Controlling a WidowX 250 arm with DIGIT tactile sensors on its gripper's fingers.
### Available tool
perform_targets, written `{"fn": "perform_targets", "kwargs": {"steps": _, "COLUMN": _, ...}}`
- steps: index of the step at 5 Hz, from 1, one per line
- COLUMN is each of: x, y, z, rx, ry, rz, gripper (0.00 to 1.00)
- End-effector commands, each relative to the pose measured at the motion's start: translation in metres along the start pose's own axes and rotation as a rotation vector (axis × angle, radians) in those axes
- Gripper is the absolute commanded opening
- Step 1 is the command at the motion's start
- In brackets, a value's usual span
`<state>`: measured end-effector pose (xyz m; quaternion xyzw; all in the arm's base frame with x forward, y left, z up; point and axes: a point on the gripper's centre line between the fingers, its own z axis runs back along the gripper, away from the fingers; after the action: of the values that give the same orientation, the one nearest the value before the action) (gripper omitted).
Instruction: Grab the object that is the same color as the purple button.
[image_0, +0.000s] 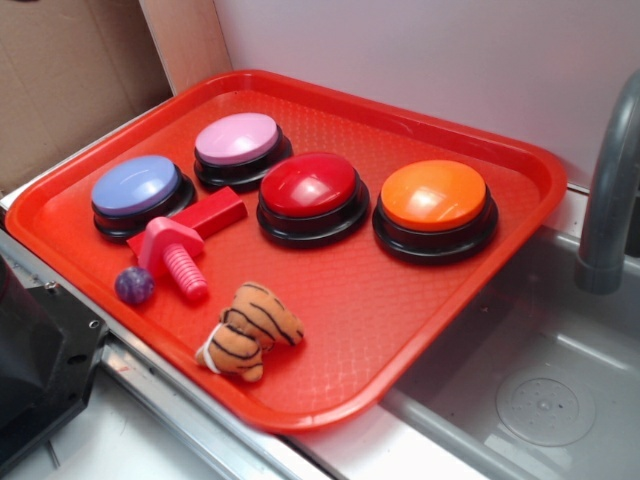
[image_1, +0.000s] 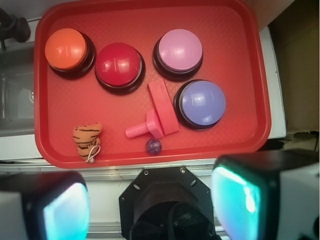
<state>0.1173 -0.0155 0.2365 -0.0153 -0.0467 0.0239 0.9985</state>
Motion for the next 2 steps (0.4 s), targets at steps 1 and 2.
{"fn": "perform_targets", "kwargs": {"steps": 1, "x": 0.0, "y": 0.0, "z": 0.0, "rx": 0.0, "ry": 0.0, "rz": 0.0, "gripper": 1.0}}
{"fn": "perform_targets", "kwargs": {"steps": 2, "x": -0.003, "y": 0.011, "z": -0.019, "rx": -0.002, "ry": 0.015, "rz": 0.006, "gripper": 1.0}}
